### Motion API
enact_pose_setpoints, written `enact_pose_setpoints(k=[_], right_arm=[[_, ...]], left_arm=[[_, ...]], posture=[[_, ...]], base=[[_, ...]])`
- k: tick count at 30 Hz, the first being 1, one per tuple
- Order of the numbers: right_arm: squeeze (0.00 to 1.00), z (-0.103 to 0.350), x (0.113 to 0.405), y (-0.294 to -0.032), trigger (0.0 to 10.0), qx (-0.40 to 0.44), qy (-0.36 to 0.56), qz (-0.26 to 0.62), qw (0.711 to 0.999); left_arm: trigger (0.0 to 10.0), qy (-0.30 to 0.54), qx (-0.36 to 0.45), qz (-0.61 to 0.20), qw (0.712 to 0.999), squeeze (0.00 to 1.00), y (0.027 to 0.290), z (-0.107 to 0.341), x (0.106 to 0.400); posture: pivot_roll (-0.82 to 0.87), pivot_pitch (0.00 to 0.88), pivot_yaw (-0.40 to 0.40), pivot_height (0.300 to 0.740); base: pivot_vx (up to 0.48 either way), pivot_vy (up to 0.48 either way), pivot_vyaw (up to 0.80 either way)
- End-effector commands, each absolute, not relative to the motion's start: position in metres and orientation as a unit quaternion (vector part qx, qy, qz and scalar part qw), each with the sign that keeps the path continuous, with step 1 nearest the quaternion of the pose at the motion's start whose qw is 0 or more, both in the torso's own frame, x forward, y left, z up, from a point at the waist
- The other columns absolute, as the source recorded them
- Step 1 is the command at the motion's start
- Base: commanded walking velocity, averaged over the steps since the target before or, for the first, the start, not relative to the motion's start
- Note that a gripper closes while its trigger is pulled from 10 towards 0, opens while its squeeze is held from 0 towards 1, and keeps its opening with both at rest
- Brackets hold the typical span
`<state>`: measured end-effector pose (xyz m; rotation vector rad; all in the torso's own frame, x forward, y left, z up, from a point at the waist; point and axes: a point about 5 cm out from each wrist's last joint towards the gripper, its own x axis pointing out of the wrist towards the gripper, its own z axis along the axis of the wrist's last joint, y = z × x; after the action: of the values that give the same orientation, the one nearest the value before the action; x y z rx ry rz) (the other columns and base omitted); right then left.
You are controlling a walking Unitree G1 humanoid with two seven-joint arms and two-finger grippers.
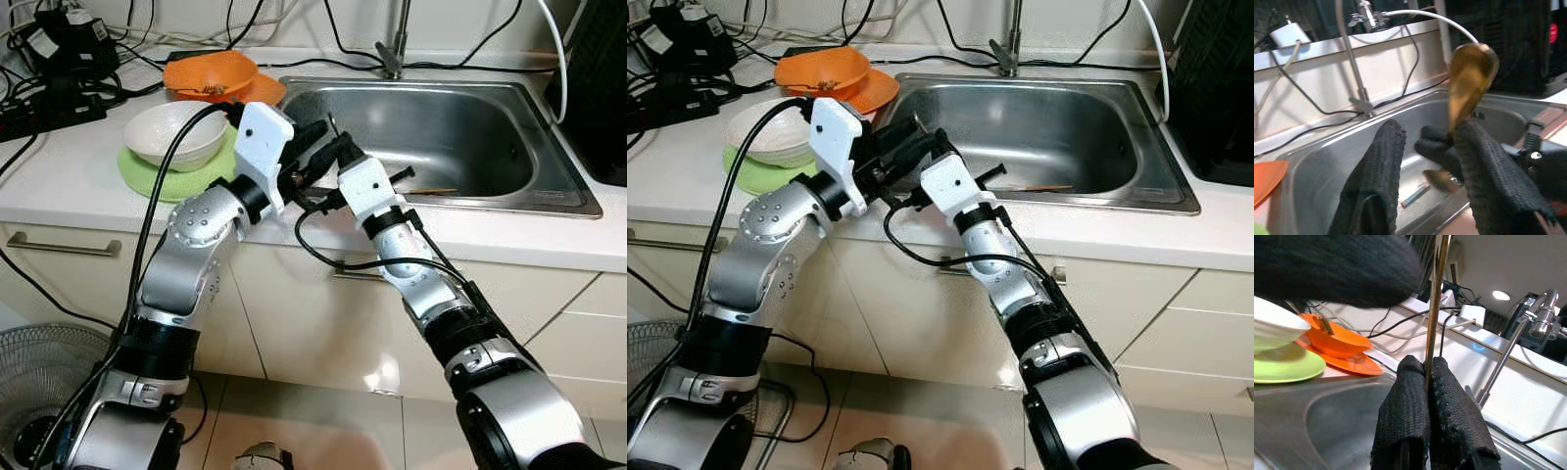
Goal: Kitchen organization
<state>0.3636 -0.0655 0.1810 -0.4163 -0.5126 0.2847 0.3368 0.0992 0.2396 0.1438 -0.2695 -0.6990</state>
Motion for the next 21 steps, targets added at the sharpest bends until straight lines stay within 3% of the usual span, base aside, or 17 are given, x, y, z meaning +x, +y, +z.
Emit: enact_pose_setpoints(k=[1, 10, 11, 13, 14, 15, 16, 17, 21], right_arm=[[0.00, 0.193, 0.365, -0.064, 0.0, -0.192, -0.272, 0.132, 0.934], [0.00, 0.193, 0.368, -0.069, 0.0, -0.192, -0.264, 0.113, 0.939], [0.00, 0.194, 0.369, -0.070, 0.0, -0.192, -0.264, 0.107, 0.939], [0.00, 0.195, 0.370, -0.072, 0.0, -0.191, -0.264, 0.102, 0.940], [0.00, 0.197, 0.371, -0.074, 0.0, -0.192, -0.261, 0.091, 0.942], [0.00, 0.198, 0.373, -0.077, 0.0, -0.191, -0.259, 0.083, 0.943], [0.00, 0.199, 0.374, -0.079, 5.4, -0.188, -0.257, 0.076, 0.945], [0.00, 0.202, 0.376, -0.080, 10.0, -0.186, -0.258, 0.072, 0.945], [0.00, 0.208, 0.382, -0.084, 10.0, -0.176, -0.252, 0.063, 0.949]], left_arm=[[10.0, -0.129, 0.067, -0.331, 0.932, 1.00, 0.105, 0.239, 0.338], [10.0, -0.145, 0.046, -0.304, 0.940, 1.00, 0.114, 0.245, 0.339], [10.0, -0.149, 0.046, -0.293, 0.943, 0.86, 0.117, 0.246, 0.340], [10.0, -0.151, 0.047, -0.285, 0.945, 0.86, 0.119, 0.246, 0.341], [10.0, -0.153, 0.047, -0.275, 0.948, 0.00, 0.122, 0.246, 0.341], [10.0, -0.153, 0.048, -0.267, 0.950, 0.00, 0.124, 0.246, 0.342], [10.0, -0.150, 0.047, -0.262, 0.952, 0.00, 0.126, 0.245, 0.342], [10.0, -0.146, 0.047, -0.258, 0.954, 0.00, 0.128, 0.243, 0.342], [10.0, -0.122, 0.049, -0.254, 0.958, 0.00, 0.134, 0.232, 0.340]], posture=[[0.20, 0.000, 0.079, 0.740], [0.20, 0.002, 0.079, 0.740], [0.20, 0.002, 0.079, 0.740], [0.20, 0.004, 0.080, 0.740], [0.20, 0.003, 0.080, 0.740], [0.20, 0.006, 0.081, 0.740], [0.20, 0.006, 0.080, 0.740], [0.20, 0.008, 0.081, 0.740], [0.21, 0.014, 0.081, 0.740]], base=[[0.000, 0.000, 0.00], [0.000, 0.000, 0.00], [0.000, 0.000, 0.00], [0.000, 0.000, 0.00], [0.000, 0.000, 0.00], [0.000, 0.000, 0.00], [0.000, 0.000, 0.00], [0.000, 0.000, 0.00], [0.000, 0.000, 0.00]])
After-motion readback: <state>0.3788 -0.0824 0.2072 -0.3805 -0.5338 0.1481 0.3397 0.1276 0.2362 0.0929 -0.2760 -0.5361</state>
